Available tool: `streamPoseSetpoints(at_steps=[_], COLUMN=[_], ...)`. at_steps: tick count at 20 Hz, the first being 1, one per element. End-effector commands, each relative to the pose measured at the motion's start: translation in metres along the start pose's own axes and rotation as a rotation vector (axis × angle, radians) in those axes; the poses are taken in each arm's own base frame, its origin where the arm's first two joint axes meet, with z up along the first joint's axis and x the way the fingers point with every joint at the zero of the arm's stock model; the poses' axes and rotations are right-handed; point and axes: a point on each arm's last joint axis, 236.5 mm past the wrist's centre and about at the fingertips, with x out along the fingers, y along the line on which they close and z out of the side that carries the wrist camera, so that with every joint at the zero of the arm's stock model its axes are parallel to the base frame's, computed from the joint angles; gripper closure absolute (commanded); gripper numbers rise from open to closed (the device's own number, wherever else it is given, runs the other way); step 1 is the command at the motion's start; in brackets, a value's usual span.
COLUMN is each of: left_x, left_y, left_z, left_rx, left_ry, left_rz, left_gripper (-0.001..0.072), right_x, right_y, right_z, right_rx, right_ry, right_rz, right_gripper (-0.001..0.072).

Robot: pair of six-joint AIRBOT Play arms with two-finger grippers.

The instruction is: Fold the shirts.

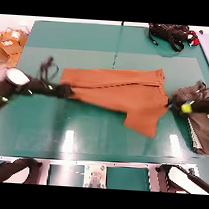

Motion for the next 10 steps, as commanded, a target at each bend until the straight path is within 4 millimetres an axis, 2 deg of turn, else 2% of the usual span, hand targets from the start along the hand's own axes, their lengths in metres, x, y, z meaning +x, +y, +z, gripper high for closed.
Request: streamPoseSetpoints(at_steps=[1,2,4,7,9,10], left_x=[-0.103,-0.141,-0.213,-0.317,-0.369,-0.387], left_y=[-0.07,-0.102,-0.159,-0.233,-0.262,-0.273], left_z=[0.051,0.066,0.08,0.075,0.066,0.056], left_rx=[0.268,0.347,0.496,0.699,0.773,0.802], left_ry=[-0.129,-0.204,-0.328,-0.543,-0.683,-0.73], left_rz=[0.031,0.018,0.002,0.002,0.019,0.018], left_gripper=[0.0682,0.0682,0.0682,0.0682,0.0681,0.0681], right_x=[-0.122,-0.173,-0.273,-0.402,-0.46,-0.478], right_y=[0.087,0.118,0.173,0.233,0.254,0.261], right_z=[0.052,0.059,0.055,0.015,-0.014,-0.026], right_rx=[-0.196,-0.273,-0.41,-0.527,-0.573,-0.586], right_ry=[-0.323,-0.455,-0.714,-1.048,-1.202,-1.25], right_rz=[0.075,0.094,0.125,0.16,0.163,0.161], right_gripper=[0.0699,0.0698,0.0698,0.0698,0.0697,0.0698])
